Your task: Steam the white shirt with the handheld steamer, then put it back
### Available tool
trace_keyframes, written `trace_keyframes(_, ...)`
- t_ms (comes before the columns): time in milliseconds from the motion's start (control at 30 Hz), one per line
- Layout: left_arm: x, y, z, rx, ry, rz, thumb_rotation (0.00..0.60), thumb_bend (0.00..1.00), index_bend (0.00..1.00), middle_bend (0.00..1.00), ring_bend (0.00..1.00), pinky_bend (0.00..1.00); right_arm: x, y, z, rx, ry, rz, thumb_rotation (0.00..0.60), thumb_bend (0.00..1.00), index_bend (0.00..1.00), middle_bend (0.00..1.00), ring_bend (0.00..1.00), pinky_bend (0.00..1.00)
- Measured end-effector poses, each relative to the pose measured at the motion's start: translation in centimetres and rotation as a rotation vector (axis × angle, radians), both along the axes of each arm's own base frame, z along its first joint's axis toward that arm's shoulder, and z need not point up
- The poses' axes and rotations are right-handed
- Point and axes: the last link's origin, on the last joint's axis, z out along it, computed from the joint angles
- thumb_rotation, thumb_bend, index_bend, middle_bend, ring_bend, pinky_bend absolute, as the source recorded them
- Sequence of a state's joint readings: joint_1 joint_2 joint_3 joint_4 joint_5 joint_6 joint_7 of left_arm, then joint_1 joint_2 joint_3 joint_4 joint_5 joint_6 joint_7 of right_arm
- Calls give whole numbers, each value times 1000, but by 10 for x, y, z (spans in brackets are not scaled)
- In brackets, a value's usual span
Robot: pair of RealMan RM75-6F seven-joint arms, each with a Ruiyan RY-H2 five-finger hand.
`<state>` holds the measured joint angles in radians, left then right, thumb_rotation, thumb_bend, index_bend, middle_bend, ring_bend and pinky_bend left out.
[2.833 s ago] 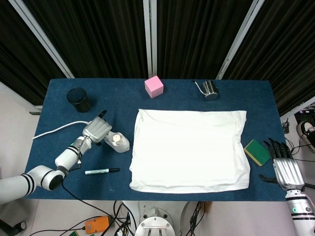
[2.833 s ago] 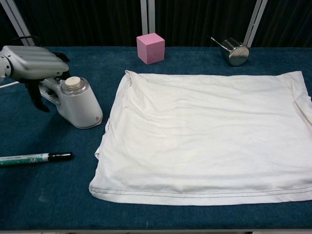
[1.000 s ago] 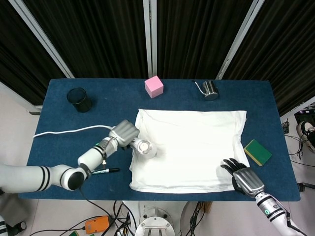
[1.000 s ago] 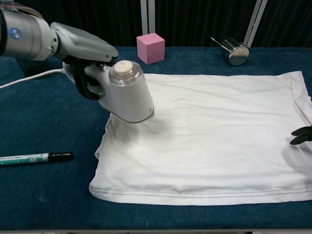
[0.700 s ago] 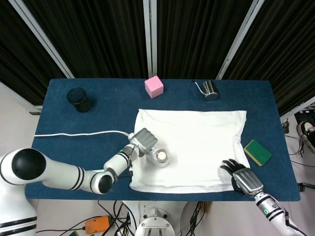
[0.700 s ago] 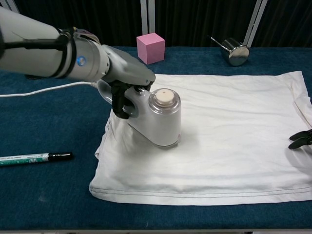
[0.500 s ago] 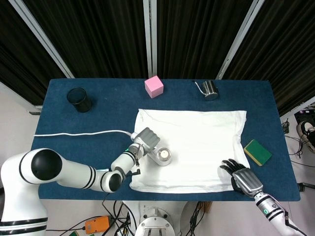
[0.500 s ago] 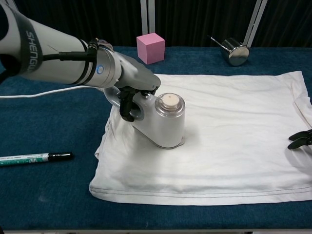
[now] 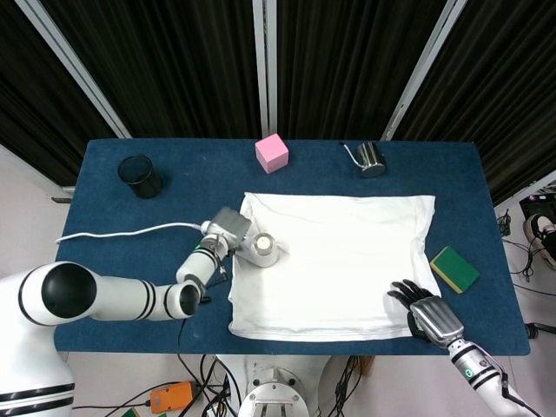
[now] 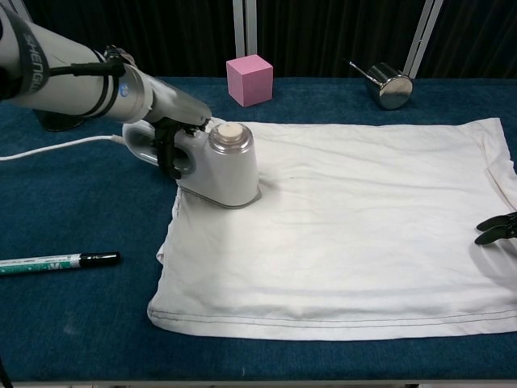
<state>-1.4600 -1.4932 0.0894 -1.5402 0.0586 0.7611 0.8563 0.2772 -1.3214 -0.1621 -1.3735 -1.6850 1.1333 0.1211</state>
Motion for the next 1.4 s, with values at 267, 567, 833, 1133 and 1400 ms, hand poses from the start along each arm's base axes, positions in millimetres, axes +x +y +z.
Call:
trace_keyframes(267,-8,3,22,44,-43,25,600,558,823,889,756,677,1,0,-1,-5,-4,7,600,1000,225,154,118,284)
trace_keyframes(567,23,-39,4,-67,-88,-141,598,555,823,889,755,677,0,1,1,-12,-2,0,600,999,224,155,118,284)
trace_keyframes(833,36,-66,-21,-135,-87,-204,597,554,823,889,755,678,-1,1,0,-15,-2,-2,600,1000,219,154,118,284)
trace_keyframes(1133,13,-52,-19,-96,-32,-132,597,554,823,889,755,677,-3,0,-1,-18,2,-4,600,1000,219,154,119,284)
trace_keyframes(1400,-20,-25,8,1,-12,-16,597,554,823,889,755,677,-1,-2,-1,-19,3,1,600,1000,218,154,118,284)
